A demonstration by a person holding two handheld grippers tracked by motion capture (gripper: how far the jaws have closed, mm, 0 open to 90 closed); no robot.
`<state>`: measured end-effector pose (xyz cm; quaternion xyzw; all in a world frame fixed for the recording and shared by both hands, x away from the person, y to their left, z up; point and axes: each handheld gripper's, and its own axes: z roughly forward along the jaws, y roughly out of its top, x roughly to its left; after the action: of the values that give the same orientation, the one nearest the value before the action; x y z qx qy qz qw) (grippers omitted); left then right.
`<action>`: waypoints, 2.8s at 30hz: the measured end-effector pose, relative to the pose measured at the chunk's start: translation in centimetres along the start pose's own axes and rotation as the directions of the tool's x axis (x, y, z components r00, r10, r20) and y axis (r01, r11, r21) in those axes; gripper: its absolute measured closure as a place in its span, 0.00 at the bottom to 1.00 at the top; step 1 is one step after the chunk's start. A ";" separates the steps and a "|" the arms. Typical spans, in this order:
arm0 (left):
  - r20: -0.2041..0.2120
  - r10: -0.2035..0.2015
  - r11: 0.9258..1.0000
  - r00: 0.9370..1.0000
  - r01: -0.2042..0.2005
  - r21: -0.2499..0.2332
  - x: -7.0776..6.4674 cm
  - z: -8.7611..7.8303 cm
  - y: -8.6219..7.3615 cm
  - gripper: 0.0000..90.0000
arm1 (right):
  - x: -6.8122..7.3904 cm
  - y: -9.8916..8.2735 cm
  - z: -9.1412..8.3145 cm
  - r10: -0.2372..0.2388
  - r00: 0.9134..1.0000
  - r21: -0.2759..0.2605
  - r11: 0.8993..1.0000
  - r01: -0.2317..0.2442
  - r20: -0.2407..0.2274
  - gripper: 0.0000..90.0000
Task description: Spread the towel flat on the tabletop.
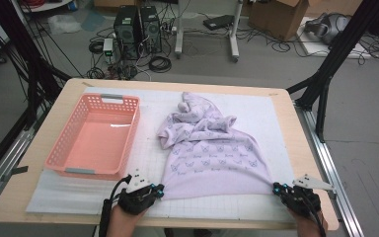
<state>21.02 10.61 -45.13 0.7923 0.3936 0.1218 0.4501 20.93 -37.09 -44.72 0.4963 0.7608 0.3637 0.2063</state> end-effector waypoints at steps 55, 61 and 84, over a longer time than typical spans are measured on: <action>-0.055 -0.001 1.000 0.998 0.003 0.028 2.2 3.2 2.6 0.55 | 0.1 2.3 3.2 -0.048 0.999 -0.018 0.999 0.048 -0.011 0.69; -0.096 0.077 0.997 0.992 -0.073 0.039 1.5 3.3 2.6 0.73 | -0.1 2.6 3.5 -0.032 0.997 -0.012 0.999 0.031 -0.076 0.94; 0.011 -0.016 1.000 1.000 0.016 0.012 0.1 -1.9 -0.7 0.95 | 1.8 -1.6 -2.1 -0.030 0.992 0.007 0.999 0.031 -0.120 0.98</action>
<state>19.66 12.01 -44.68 0.7923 0.3982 0.1112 0.4488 17.77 -36.61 -44.50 0.4627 0.7809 0.3863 0.1638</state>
